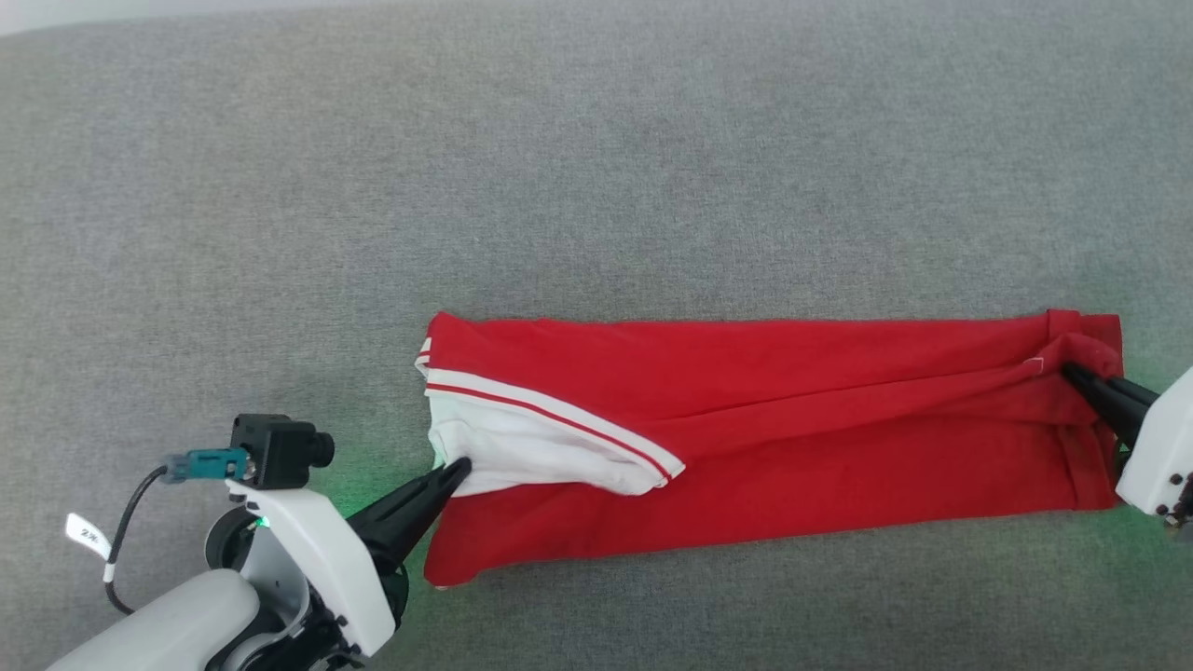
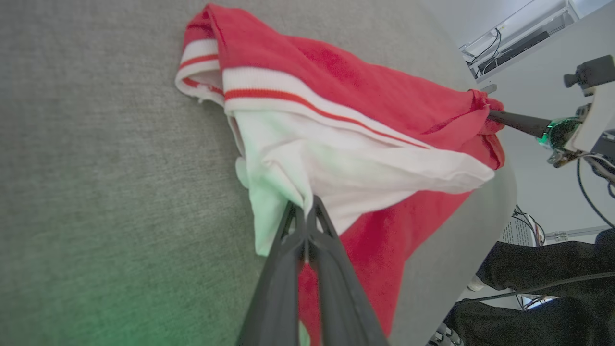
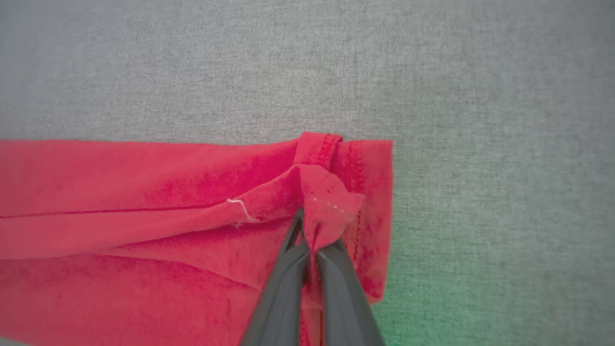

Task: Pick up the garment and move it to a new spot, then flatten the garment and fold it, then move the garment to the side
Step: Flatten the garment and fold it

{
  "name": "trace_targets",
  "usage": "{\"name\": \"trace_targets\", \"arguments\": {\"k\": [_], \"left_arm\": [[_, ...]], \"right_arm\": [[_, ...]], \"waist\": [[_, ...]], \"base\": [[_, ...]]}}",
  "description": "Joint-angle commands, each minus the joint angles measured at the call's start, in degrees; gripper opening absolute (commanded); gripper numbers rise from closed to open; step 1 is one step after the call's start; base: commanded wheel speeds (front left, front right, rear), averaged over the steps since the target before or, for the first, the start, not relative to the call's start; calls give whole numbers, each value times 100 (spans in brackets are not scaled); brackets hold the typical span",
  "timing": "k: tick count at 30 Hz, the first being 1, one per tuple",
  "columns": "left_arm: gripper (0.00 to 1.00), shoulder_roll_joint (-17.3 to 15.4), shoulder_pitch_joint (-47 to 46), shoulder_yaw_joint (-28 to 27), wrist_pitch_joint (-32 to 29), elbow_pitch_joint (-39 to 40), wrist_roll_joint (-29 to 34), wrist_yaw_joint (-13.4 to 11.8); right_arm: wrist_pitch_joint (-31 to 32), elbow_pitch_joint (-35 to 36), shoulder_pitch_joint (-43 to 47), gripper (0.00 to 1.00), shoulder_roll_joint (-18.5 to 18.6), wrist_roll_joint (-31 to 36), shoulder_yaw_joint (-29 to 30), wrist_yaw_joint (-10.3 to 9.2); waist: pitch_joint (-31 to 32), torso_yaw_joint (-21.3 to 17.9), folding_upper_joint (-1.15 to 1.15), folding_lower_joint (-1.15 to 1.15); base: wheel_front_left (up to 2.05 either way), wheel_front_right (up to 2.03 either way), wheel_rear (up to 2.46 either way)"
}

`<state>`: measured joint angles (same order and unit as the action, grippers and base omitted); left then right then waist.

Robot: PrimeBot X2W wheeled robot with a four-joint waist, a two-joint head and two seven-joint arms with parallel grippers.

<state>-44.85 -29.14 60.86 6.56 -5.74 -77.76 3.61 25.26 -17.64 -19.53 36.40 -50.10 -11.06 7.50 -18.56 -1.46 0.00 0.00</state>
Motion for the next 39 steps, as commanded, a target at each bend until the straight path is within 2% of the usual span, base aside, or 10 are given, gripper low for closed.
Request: {"name": "trace_targets", "arguments": {"k": [1,2,3,4,5,6,7,18,25,39], "left_arm": [[0,74,-106,29,-7,-154,125,39],[0,134,-135,44,11,-248,172,44],[10,180,-153,33,71,-334,201,46],[34,222,-162,11,115,-410,209,41],[57,255,-171,5,160,-460,207,49],[90,283,-167,-18,232,-493,218,61],[100,306,-142,-53,307,-526,209,62],[100,570,301,-365,814,-591,496,-248],[100,1250,980,-1526,863,-945,1162,-359],[100,2643,2300,-4521,867,-730,4808,-63]], "right_arm": [[39,-54,-50,0,-65,99,17,-2],[26,-61,-76,0,-118,124,39,-2],[0,-70,-90,25,-157,169,72,-2],[0,-66,-83,47,-185,192,94,-2],[21,-49,-72,100,-207,212,106,-2],[43,-23,-56,100,-224,223,132,-2],[73,2,-32,100,-226,230,168,-1],[452,120,437,100,-134,140,796,-1],[623,-500,606,100,-348,18,1300,-1],[1106,-1406,573,100,-640,137,1326,0]], "waist": [[-32,-22,0,0],[-46,-32,0,0],[-53,-41,0,0],[-51,-47,0,0],[-43,-56,0,0],[-30,-61,0,0],[-14,-61,0,0],[300,275,0,0],[537,707,0,0],[874,996,0,0]], "base": [[0,0,0],[0,0,0],[0,0,0],[0,0,0],[0,0,0],[0,0,0],[0,0,0],[0,0,0],[0,0,0],[0,0,0]]}}
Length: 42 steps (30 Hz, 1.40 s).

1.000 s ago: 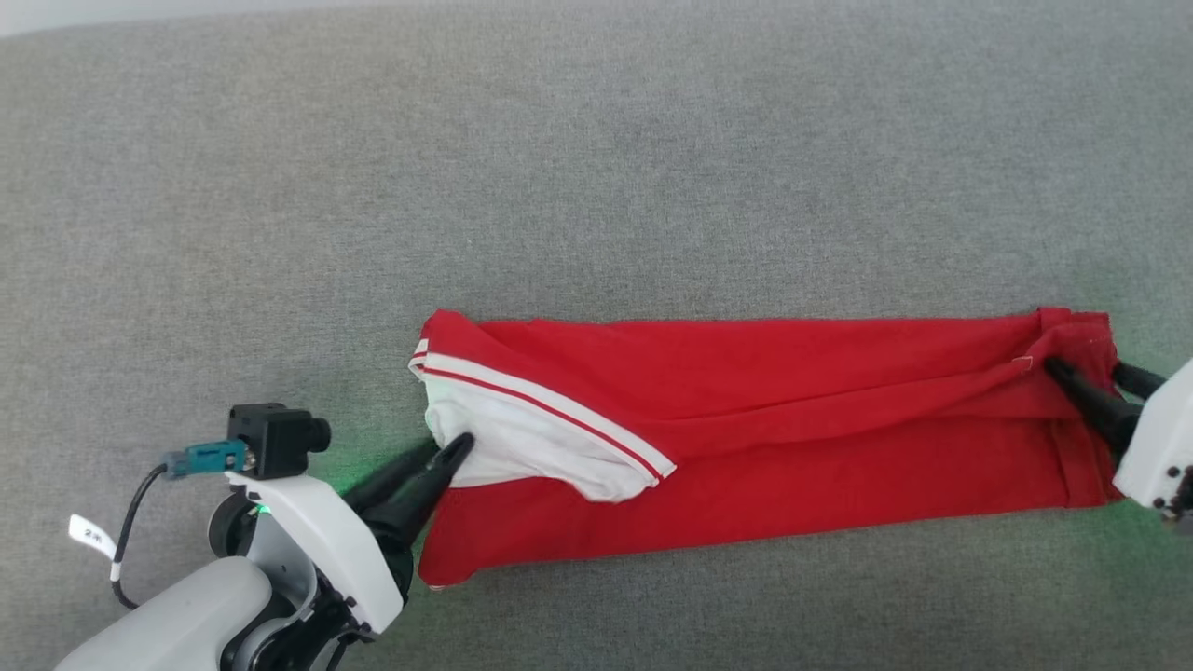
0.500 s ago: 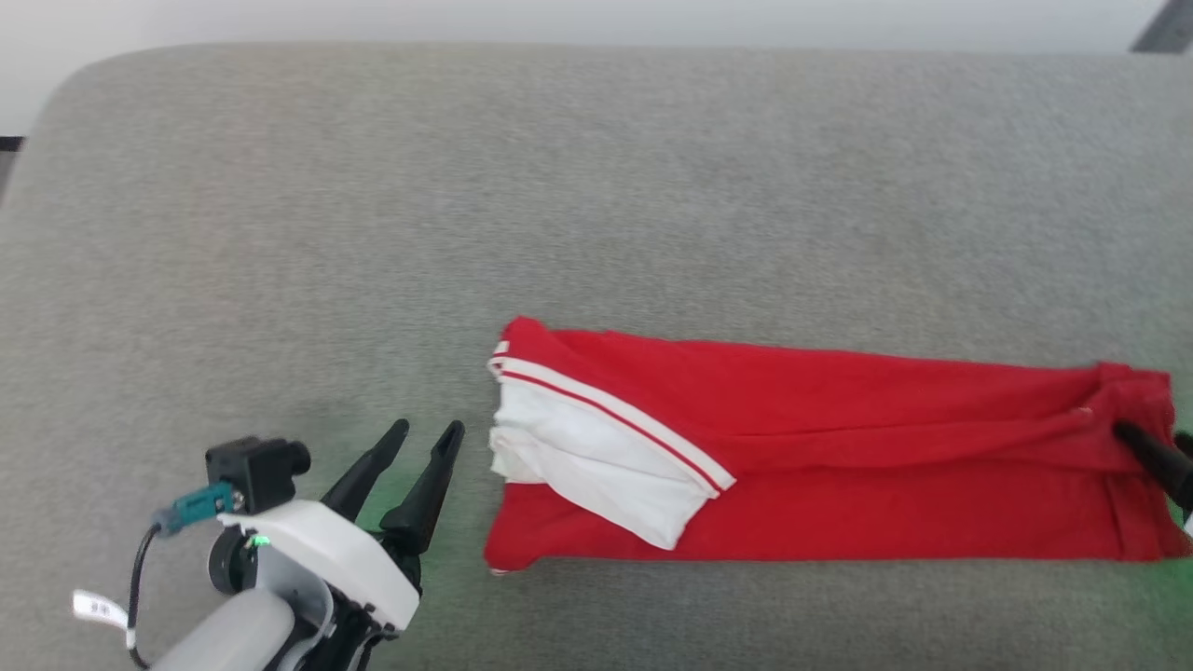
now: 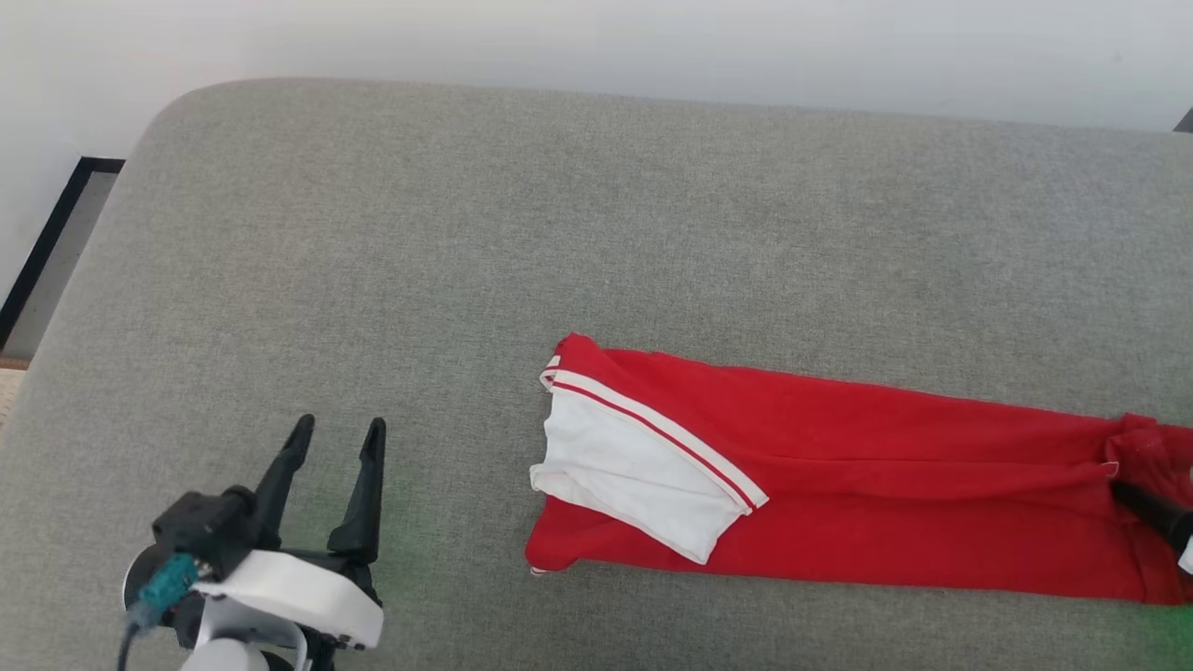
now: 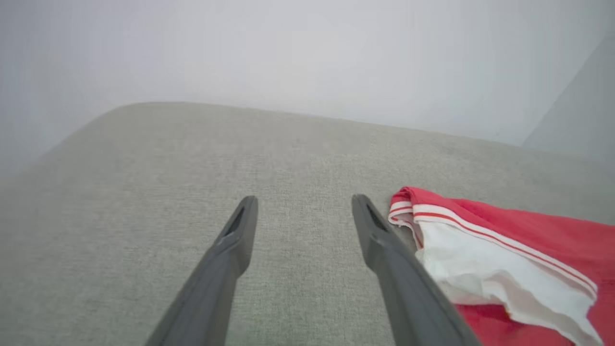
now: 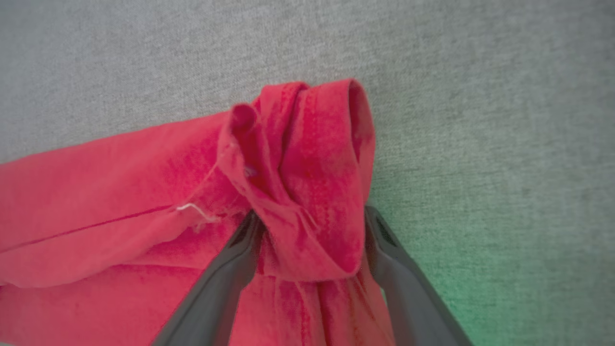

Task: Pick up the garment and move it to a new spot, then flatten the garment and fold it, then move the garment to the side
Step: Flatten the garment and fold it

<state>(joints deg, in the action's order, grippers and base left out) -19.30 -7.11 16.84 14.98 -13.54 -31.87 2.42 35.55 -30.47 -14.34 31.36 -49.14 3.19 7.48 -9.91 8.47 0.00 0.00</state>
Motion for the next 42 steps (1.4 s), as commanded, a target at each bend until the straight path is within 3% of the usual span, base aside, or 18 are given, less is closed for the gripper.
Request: {"name": "trace_targets", "arguments": {"k": [1,8,10,11,22,27,35,42], "left_arm": [[100,185,161,-243,26,118,454,102],[100,717,499,-930,26,414,1718,371],[100,807,544,-1055,26,380,1855,425],[100,857,555,-1087,27,378,1917,455],[100,922,574,-1195,26,532,2157,505],[100,914,568,-1223,27,662,2139,505],[100,938,499,-1309,27,766,2112,506],[100,904,334,-1328,27,815,2128,507]], "right_arm": [[93,-162,43,100,-152,43,-106,2],[181,-598,-116,100,-288,202,-161,-1],[200,-709,-146,20,-341,241,-215,-1],[187,-769,-167,0,-359,248,-212,-1],[-101,-856,-410,0,-127,229,-41,-23],[-149,-697,-423,0,166,258,55,-18],[-314,-681,-597,0,945,287,716,-11],[-453,-964,-731,0,1238,320,1236,-9]], "waist": [[17,4,0,0],[-9,-51,0,0],[-19,-67,0,0],[-23,-71,0,0],[-58,-187,0,0],[-97,-331,0,0],[-309,-662,0,0],[-459,-809,0,0]], "base": [[0,0,0],[0,0,0],[0,0,0],[0,0,0],[0,0,0],[0,0,0],[0,0,0],[0,0,0]]}}
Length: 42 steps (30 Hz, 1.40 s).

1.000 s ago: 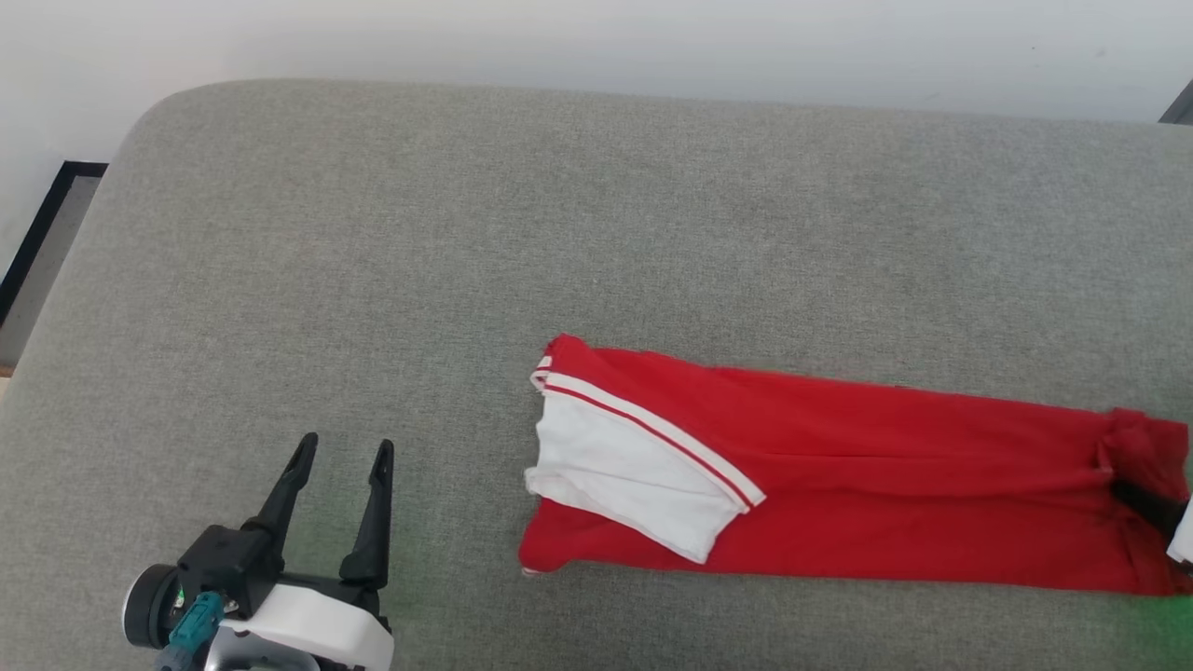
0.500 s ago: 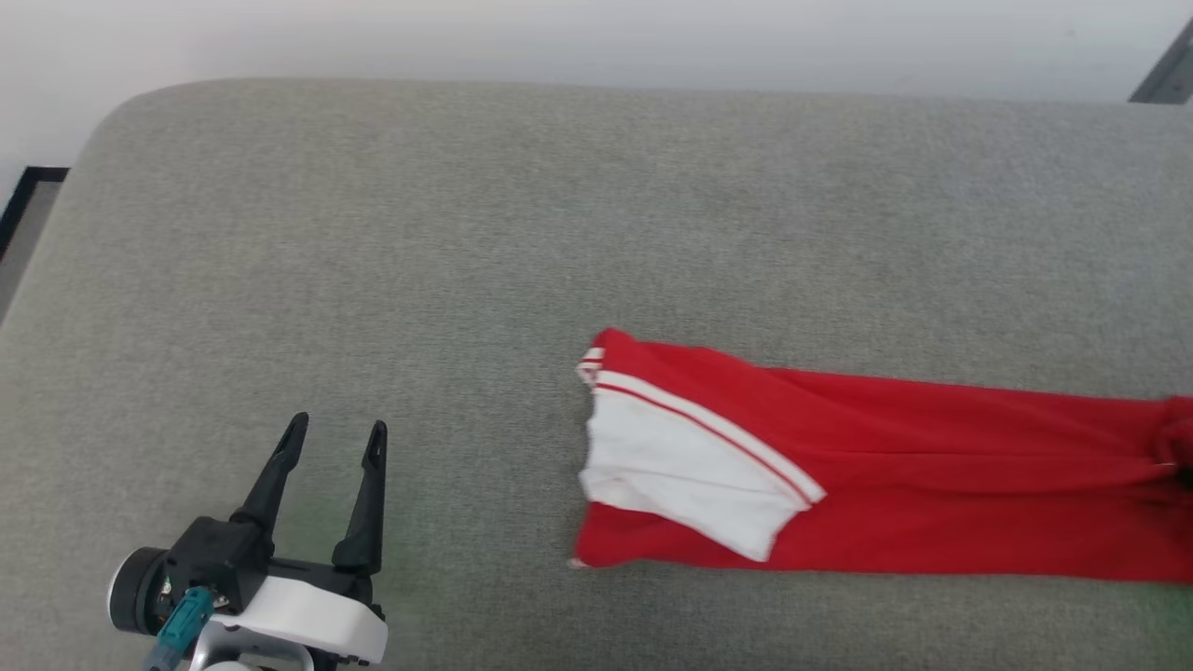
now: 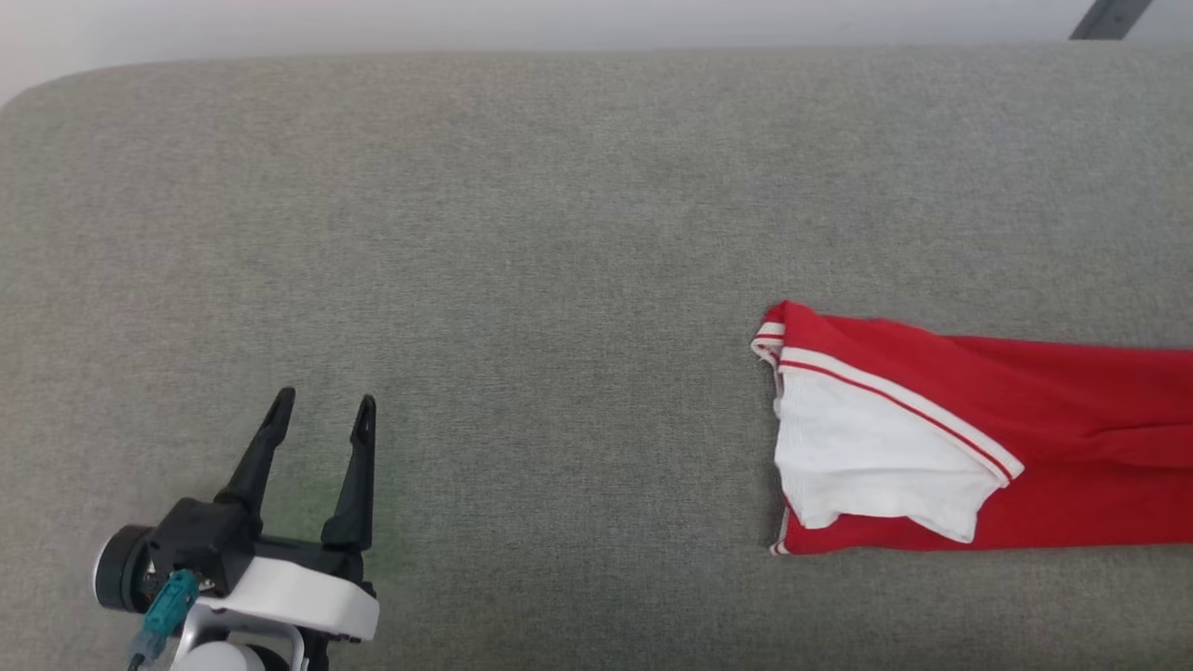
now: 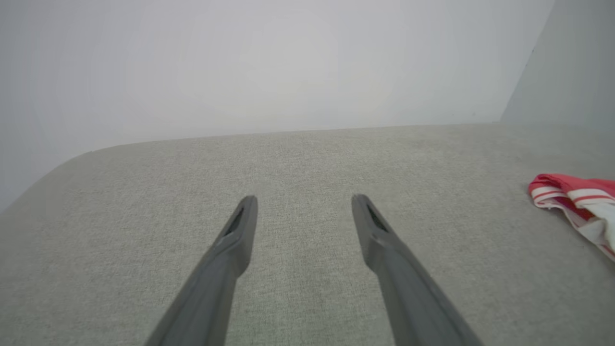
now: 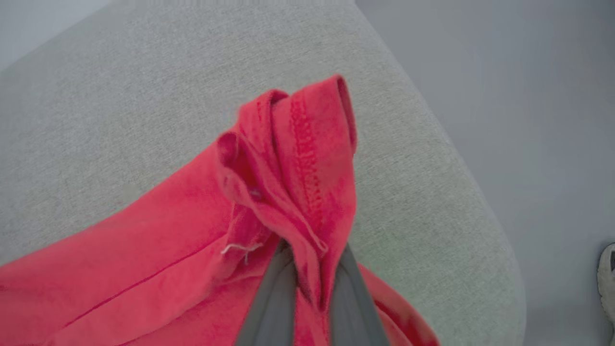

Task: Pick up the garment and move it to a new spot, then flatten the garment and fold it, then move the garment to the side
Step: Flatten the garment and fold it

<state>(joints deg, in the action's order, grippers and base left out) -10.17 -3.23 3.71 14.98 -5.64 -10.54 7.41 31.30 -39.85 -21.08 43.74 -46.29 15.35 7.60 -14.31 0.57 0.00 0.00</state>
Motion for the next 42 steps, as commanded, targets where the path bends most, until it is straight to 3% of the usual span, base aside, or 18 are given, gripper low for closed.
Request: {"name": "trace_targets", "arguments": {"k": [1,8,18,31,36,42], "left_arm": [[100,-9,-64,-18,27,20,-10,7],[100,65,-60,-129,27,188,67,2],[100,93,139,-47,27,346,148,2],[100,226,205,-18,27,-5,181,2],[100,196,193,125,27,0,48,2],[100,158,116,442,27,46,-337,2]], "right_arm": [[-38,-39,-66,0,-14,26,48,-13],[-55,260,22,0,-194,-10,-139,-11],[86,1728,426,0,-475,55,-918,-11],[637,3517,673,0,-1365,215,-2273,-11],[736,3725,520,0,-1635,265,-2727,-11],[678,3442,365,0,-1789,460,-3199,-11]], "waist": [[-25,-31,0,0],[27,-101,0,0],[254,-25,0,0],[521,341,0,0],[540,471,0,0],[545,599,0,0]], "base": [[0,0,0],[0,0,0],[0,0,0],[0,0,0],[0,0,0],[0,0,0]]}}
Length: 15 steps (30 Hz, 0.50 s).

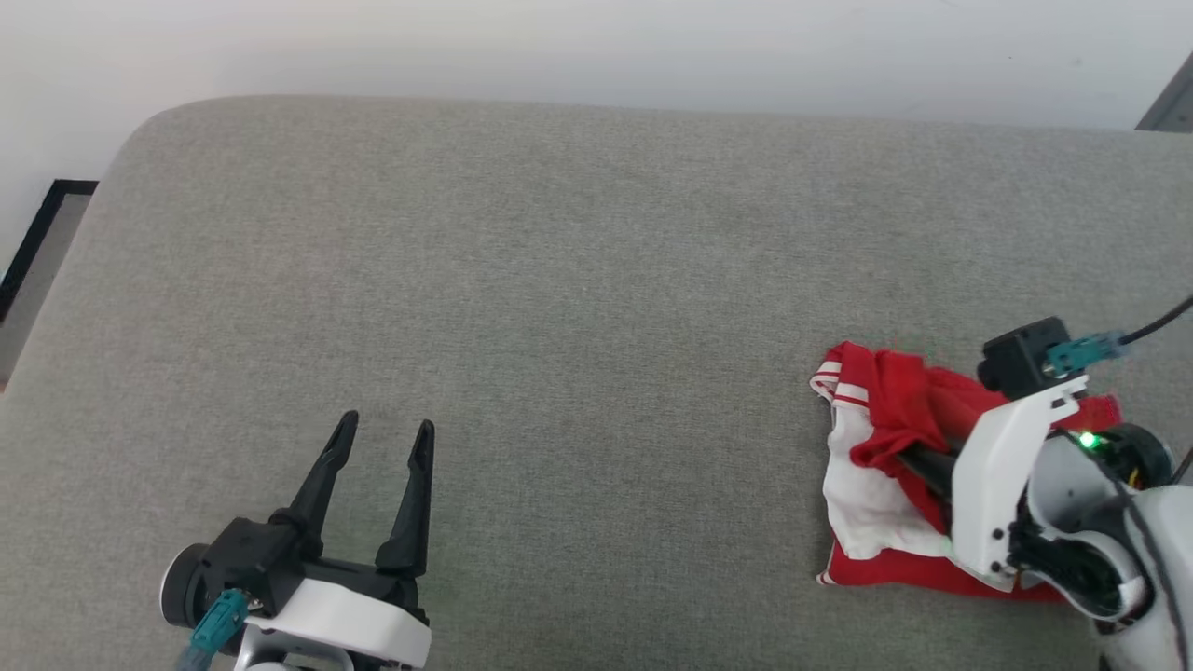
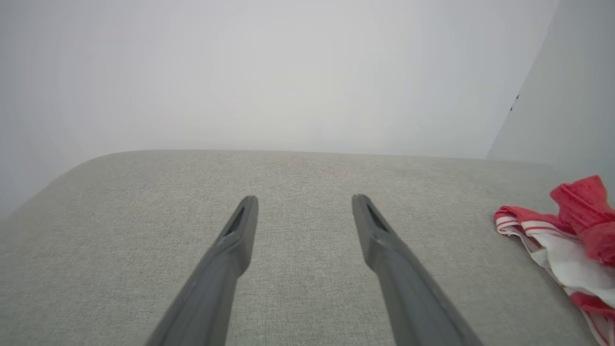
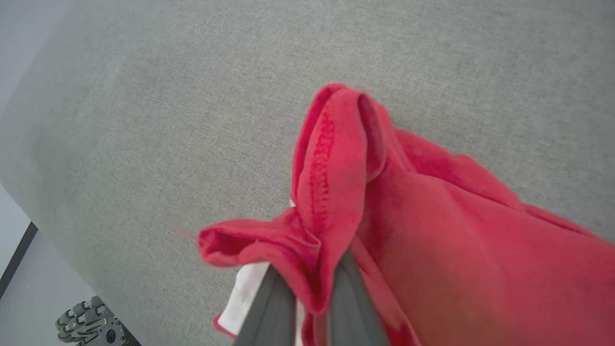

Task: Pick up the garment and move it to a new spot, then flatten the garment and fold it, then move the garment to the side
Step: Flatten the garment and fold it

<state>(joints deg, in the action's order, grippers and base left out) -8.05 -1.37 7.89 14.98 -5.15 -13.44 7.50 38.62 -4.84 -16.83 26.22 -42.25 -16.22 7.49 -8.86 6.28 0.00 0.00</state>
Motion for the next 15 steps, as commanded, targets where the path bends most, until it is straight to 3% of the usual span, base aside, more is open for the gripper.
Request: {"name": "trace_targets", "arguments": {"k": [1,11,12,13,14,15], "left_arm": [[100,-71,-72,55,27,-16,-65,-7],[100,-87,-182,68,27,-169,-60,-7],[100,-89,-181,55,27,-182,-55,-7],[100,-96,-172,42,27,-197,-47,-7],[100,-101,-157,32,27,-212,-43,-7],[100,-104,-142,22,27,-226,-45,-7]], "right_arm": [[-85,-133,-84,0,-71,63,-120,0],[-573,-933,-333,0,-203,57,-475,0],[-620,-978,-363,13,-216,36,-515,0],[-667,-1012,-389,45,-229,22,-549,0],[-725,-1030,-408,94,-233,-4,-577,0],[-785,-1043,-430,100,-237,-34,-604,0]], "waist": [[-2,40,0,0],[-73,35,0,0],[-67,17,0,0],[-56,-6,0,0],[-43,-32,0,0],[-24,-59,0,0]], "base": [[0,0,0],[0,0,0],[0,0,0],[0,0,0],[0,0,0],[0,0,0]]}}
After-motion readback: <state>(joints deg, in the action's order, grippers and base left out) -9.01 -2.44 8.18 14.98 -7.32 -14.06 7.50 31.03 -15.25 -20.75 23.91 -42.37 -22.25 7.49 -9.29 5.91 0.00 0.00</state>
